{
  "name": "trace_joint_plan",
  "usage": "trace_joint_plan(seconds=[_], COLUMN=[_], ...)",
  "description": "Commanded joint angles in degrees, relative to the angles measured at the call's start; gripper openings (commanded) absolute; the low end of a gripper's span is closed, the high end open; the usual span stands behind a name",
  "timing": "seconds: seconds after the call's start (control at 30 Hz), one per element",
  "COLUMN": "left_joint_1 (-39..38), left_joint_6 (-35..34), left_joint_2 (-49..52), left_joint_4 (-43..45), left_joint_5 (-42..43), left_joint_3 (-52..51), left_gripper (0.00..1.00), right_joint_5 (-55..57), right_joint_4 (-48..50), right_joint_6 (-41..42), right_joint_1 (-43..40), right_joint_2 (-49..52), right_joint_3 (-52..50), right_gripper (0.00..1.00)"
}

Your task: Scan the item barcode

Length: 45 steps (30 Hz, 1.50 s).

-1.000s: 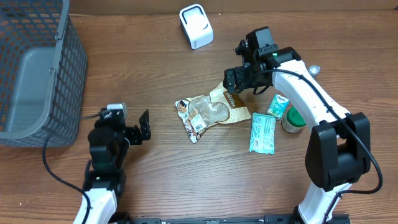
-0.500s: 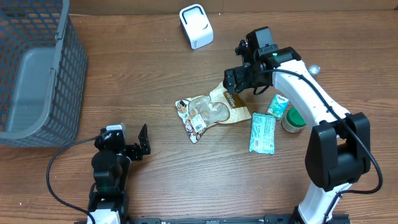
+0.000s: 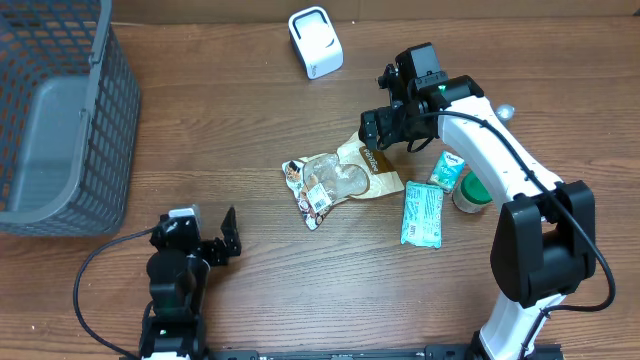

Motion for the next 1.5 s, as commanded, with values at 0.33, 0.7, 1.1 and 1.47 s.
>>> trace_joint_plan(seconds=[0.33,0.7,1.1,1.47], left_joint_1=[0.22,0.15,0.17,0.22], left_joint_6=[2.73,6.80,7.58,7.58], left_joint_2=[-25.33,-38.99,-38.99,-38.97], left_joint_4=[-19.19,-19.41,-19.37,-19.37], left_joint_5=[-4.42,-2.91,-2.29,-2.29], left_joint_3=[-0.22,-0.22,-0.17,-0.17], left_gripper=[0.99,1.00,1.00,1.00], right_joint_5=[0.31,0.31,0.31,0.31], right_joint_4=[0.20,0.20,0.20,0.20], right_joint_6=[0.13,0.13,0.13,0.13], right_joint_1=[-0.15,-0.17,-0.15,-0.15], right_joint_2=[-0.22,-0.22,-0.22,-0.22], right_joint_3=[0.35,0.35,0.35,0.35], right_gripper=[1.00,1.00,1.00,1.00])
